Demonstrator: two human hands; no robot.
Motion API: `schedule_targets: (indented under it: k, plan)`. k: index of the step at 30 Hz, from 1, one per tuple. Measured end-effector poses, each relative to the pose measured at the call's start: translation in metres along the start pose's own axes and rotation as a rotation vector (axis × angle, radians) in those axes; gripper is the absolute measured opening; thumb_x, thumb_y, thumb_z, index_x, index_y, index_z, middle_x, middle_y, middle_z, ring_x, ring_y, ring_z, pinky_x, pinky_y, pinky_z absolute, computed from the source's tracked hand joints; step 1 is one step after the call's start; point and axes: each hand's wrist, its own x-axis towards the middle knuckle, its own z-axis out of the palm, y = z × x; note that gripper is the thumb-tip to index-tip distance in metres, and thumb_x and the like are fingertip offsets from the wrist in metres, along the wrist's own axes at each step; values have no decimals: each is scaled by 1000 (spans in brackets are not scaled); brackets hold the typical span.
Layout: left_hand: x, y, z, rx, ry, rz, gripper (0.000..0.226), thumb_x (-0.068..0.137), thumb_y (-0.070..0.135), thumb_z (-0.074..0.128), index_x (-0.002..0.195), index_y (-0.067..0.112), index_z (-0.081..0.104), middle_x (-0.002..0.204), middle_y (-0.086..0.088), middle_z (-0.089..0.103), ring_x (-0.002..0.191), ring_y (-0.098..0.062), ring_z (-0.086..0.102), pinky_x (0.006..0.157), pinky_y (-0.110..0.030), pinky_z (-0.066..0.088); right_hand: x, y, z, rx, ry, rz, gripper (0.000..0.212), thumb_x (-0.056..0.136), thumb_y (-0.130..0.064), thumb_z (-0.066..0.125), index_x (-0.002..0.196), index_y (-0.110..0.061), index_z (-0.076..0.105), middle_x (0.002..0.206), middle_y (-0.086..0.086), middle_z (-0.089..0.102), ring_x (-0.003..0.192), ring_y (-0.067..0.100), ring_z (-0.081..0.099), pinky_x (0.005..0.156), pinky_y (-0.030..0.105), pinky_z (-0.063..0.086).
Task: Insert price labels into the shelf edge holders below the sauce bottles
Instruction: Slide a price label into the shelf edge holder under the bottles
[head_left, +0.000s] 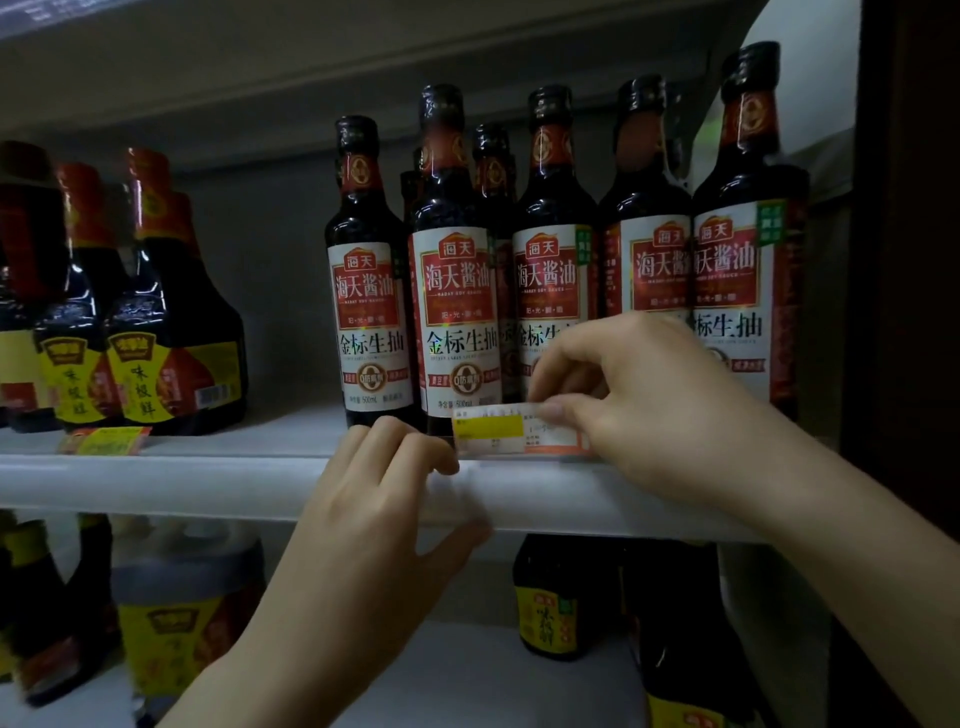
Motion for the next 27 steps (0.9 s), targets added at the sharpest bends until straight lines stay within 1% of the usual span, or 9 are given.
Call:
schedule_targets:
  k: [4, 9, 14, 16, 20, 23, 25, 27]
  plan:
    - [-1, 0, -1, 1, 1, 3, 48, 65, 44, 78, 102, 23, 57, 101, 10, 49, 92, -9, 42, 72, -18, 36, -5, -2, -1, -44, -1, -3, 9, 89, -21, 74, 90, -30, 74, 85, -16, 69, 83, -2, 63, 76, 20, 54]
    - [0, 0, 0, 13, -16, -1, 48, 65, 47, 76, 103, 23, 57, 102, 9, 50, 92, -6, 37, 72, -12, 31, -6, 0, -2, -92, -3, -6, 10, 89, -20, 73, 90, -30, 75, 80, -14, 67, 78, 0, 62, 75, 26, 57]
    - [-1, 1, -1, 11, -22, 2, 47, 67, 48, 70, 104, 23, 56, 103, 7, 51, 93, -7, 39, 74, -10, 31, -7, 3, -2, -66, -9, 10, 9, 89, -21, 73, 90, -30, 75, 79, -15, 67, 76, 0, 62, 71, 20, 53]
    - [-1, 0, 0, 15, -20, 5, 48, 66, 48, 71, 104, 22, 56, 104, 7, 52, 94, -7, 40, 75, -10, 32, -6, 4, -2, -51, -14, 18, 9, 89, -21, 74, 90, -30, 76, 80, -14, 68, 77, 0, 63, 71, 20, 54]
    - [-2, -1, 0, 9, -5, 8, 48, 67, 47, 71, 105, 21, 56, 104, 6, 52, 94, -9, 42, 74, -14, 34, -4, 3, -1, -49, -40, 15, 8, 88, -21, 74, 90, -29, 77, 83, -14, 70, 80, 0, 64, 73, 21, 54]
    - [-2, 0, 0, 7, 16, 18, 46, 69, 47, 71, 104, 20, 56, 104, 6, 51, 95, -10, 42, 75, -20, 37, -5, 3, -2, -72, -47, 4, 8, 88, -21, 74, 89, -29, 77, 83, -16, 70, 81, -1, 63, 73, 20, 52]
    - [-2, 0, 0, 5, 18, 24, 46, 69, 47, 71, 104, 21, 57, 104, 6, 50, 95, -10, 43, 74, -23, 40, -8, 4, -1, -113, -26, -14, 8, 88, -22, 74, 88, -29, 76, 83, -17, 67, 82, 0, 61, 76, 23, 52]
    - [-2, 0, -1, 11, 1, 27, 47, 70, 50, 70, 105, 22, 56, 105, 7, 49, 95, -11, 44, 74, -24, 42, -12, 4, 1, -152, 11, -45, 7, 88, -23, 73, 87, -29, 75, 84, -17, 63, 83, 2, 59, 78, 29, 54]
